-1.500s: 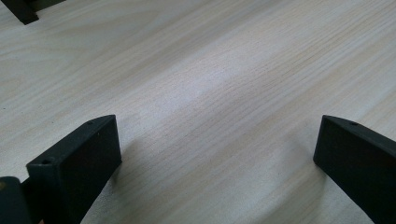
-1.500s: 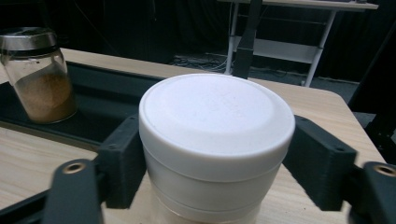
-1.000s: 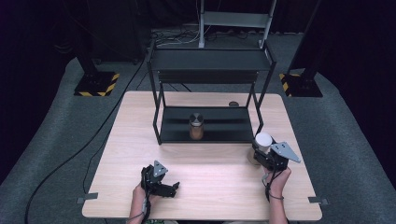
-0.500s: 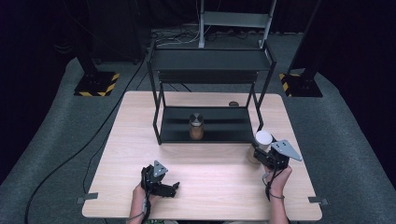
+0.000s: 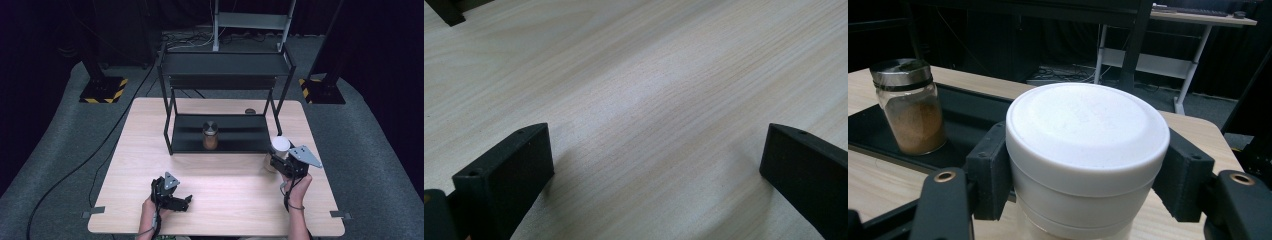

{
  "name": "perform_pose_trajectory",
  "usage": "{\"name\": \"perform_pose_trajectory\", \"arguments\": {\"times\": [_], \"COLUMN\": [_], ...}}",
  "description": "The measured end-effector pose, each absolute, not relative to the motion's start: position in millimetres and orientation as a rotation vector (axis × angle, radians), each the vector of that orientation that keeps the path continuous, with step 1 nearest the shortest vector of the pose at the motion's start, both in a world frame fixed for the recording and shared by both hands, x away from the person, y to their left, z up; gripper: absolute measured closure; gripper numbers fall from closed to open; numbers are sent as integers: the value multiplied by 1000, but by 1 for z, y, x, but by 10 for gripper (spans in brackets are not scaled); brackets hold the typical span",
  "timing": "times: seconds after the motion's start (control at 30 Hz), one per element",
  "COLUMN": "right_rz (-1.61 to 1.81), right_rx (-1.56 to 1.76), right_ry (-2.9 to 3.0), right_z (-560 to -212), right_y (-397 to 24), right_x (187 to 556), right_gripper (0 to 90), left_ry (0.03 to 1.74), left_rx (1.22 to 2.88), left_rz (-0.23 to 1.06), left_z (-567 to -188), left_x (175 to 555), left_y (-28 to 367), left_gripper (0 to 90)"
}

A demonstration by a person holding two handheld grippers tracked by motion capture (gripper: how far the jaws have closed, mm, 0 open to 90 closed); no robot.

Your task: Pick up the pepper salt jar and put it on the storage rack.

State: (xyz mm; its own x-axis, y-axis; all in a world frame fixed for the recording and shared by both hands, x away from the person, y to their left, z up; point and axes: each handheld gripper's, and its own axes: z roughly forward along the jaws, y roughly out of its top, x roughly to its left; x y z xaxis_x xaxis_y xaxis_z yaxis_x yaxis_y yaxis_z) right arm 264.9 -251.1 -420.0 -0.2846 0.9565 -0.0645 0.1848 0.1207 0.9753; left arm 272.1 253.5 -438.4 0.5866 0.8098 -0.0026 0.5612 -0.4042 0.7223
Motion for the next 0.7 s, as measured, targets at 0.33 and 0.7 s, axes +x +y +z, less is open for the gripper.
{"name": "perform_pose_trajectory", "arguments": {"times": [0.33, 0.7], "right_rz": [1236, 1239], "right_rx": [1121, 1095], "right_ry": [1625, 1640], "right_z": [-412, -403], "right_y": [-247, -243], "right_x": [270, 278], "right_gripper": [329, 329], "left_ry": [1085, 1085], "left_rx": [2120, 2121], "left_rz": [460, 459], "left_z": [-438, -438], "left_x": [272, 272], "left_y": [253, 253], "left_gripper": [2, 2]}}
